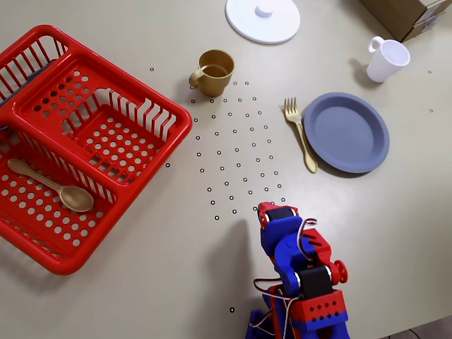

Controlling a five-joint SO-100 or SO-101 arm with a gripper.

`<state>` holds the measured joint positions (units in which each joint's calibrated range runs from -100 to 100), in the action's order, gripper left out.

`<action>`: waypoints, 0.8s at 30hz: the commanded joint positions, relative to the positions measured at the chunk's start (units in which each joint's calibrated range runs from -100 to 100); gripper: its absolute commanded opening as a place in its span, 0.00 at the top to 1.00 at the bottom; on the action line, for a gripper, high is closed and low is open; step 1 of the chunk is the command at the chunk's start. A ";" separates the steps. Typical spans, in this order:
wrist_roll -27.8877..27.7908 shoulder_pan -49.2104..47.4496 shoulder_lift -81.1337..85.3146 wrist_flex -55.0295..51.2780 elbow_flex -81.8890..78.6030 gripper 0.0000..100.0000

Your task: Push the fork on the left side of the plate

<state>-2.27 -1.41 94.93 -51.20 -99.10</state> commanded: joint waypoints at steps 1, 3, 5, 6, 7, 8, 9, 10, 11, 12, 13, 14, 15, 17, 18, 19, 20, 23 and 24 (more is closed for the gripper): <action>-0.10 0.05 0.92 -0.27 -0.72 1.00; -0.10 0.05 0.92 -0.27 -0.72 1.00; 0.24 0.26 0.84 -0.27 -0.72 1.00; 0.54 0.48 0.84 -0.27 -0.72 1.00; 0.78 0.69 0.84 -0.27 -0.72 1.00; 0.98 0.91 0.84 -0.27 -0.72 1.00; 0.98 0.91 0.84 -0.27 -0.72 1.00; 0.98 0.91 0.84 -0.27 -0.72 0.99; 1.03 0.91 0.84 -0.27 -0.72 0.99; 1.03 0.91 0.84 -0.27 -0.72 0.99; 0.93 0.91 0.84 -0.27 -0.72 0.99; 0.88 0.91 0.84 -0.27 -0.72 0.99; 0.98 0.91 0.84 -0.27 -0.72 0.99; 1.12 0.91 0.84 -0.27 -0.72 1.00; 1.07 0.98 0.84 -0.27 -0.72 1.00; 0.73 0.84 0.84 -0.27 -0.81 1.00; 0.73 0.76 0.84 -0.27 -0.81 1.00; 0.73 0.84 0.84 -0.27 -0.81 1.00; 0.63 0.76 0.84 -0.27 -0.81 1.00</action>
<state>-1.59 -1.41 94.93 -51.20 -99.10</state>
